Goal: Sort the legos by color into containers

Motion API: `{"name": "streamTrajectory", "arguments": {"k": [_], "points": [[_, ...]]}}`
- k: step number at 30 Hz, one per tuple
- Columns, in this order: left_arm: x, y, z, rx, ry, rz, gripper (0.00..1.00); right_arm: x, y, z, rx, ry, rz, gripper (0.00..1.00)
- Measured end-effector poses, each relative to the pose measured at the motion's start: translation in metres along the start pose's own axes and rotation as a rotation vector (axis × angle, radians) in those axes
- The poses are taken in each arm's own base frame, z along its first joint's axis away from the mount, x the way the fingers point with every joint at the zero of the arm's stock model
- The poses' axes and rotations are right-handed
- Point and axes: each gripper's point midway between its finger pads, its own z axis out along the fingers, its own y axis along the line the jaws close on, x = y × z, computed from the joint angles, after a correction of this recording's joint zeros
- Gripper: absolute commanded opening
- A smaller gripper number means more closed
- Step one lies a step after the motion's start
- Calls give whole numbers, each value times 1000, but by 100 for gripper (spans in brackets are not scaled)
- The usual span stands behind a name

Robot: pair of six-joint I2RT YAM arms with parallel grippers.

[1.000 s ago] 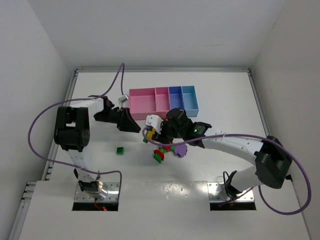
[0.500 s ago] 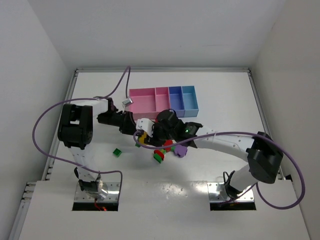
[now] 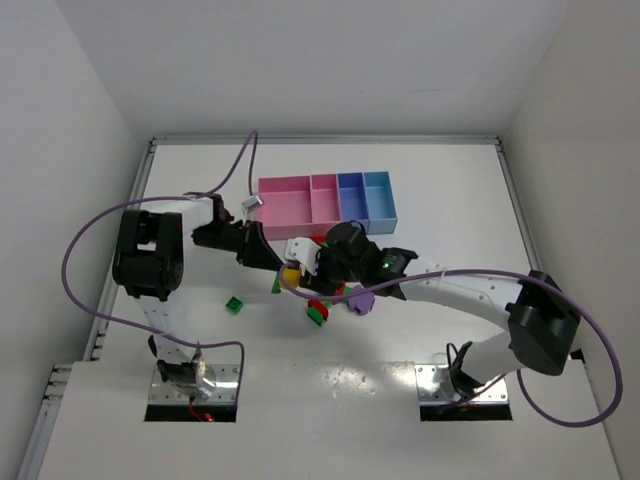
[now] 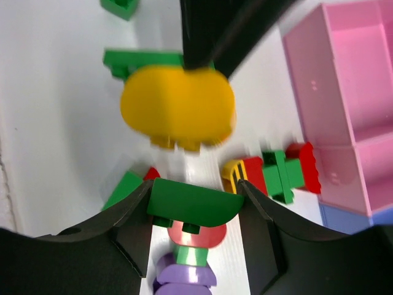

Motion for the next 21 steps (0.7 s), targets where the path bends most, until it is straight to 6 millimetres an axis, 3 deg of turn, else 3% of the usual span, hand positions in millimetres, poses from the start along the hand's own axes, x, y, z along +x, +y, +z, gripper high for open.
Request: {"name": "streamTrajectory", "arguments": {"k": [6,12,21], "points": [[-8,3,-21,-47,-66,18,0,15,-10,-12,45,3,22,0],[-9,2,-25,-57,-77,43,0,34,-14,-13,62,36,44,0],[-22,-23,-33,-90,-97,185,0,80,-18,-6,109,158,139,2]]}}
